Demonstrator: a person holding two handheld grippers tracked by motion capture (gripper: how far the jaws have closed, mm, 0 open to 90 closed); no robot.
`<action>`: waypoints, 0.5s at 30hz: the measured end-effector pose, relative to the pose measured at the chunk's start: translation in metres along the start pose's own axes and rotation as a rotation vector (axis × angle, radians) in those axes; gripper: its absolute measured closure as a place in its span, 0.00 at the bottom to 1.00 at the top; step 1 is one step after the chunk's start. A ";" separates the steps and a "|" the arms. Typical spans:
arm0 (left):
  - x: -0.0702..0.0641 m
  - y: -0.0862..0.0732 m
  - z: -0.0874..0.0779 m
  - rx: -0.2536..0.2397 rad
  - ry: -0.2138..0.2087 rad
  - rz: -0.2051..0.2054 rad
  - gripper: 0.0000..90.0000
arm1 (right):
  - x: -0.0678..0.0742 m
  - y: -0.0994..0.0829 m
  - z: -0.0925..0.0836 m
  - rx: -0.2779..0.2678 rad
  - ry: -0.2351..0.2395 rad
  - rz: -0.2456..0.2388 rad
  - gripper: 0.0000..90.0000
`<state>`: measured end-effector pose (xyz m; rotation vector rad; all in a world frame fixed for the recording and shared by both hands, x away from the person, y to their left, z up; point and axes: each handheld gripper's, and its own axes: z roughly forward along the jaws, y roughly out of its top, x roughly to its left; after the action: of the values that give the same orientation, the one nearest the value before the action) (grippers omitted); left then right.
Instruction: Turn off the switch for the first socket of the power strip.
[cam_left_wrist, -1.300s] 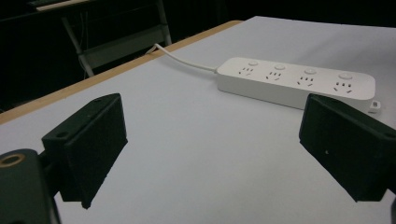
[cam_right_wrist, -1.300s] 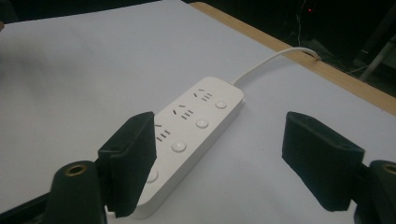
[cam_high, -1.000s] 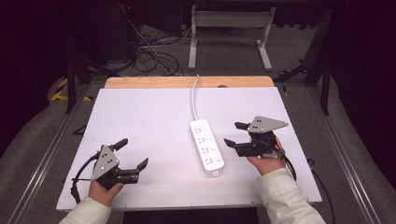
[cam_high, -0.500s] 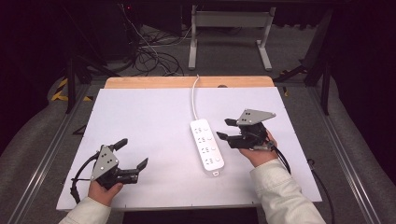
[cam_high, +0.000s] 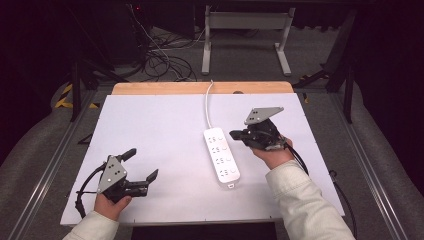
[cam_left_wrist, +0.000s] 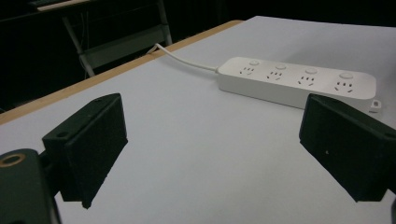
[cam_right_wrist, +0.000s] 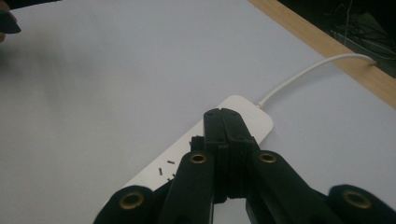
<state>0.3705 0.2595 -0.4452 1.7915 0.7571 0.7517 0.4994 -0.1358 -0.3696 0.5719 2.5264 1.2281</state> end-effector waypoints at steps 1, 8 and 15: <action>0.000 0.000 0.000 0.000 0.000 0.000 0.09 | 0.000 0.002 0.001 0.004 0.007 0.000 1.00; 0.001 0.000 0.000 -0.001 -0.002 -0.004 0.09 | -0.006 0.013 0.014 0.037 0.015 0.007 1.00; 0.001 0.000 0.000 0.001 -0.001 -0.005 0.09 | -0.015 0.014 0.029 0.072 -0.003 0.054 1.00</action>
<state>0.3714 0.2604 -0.4455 1.7906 0.7611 0.7472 0.5280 -0.1152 -0.3745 0.6620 2.5774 1.1576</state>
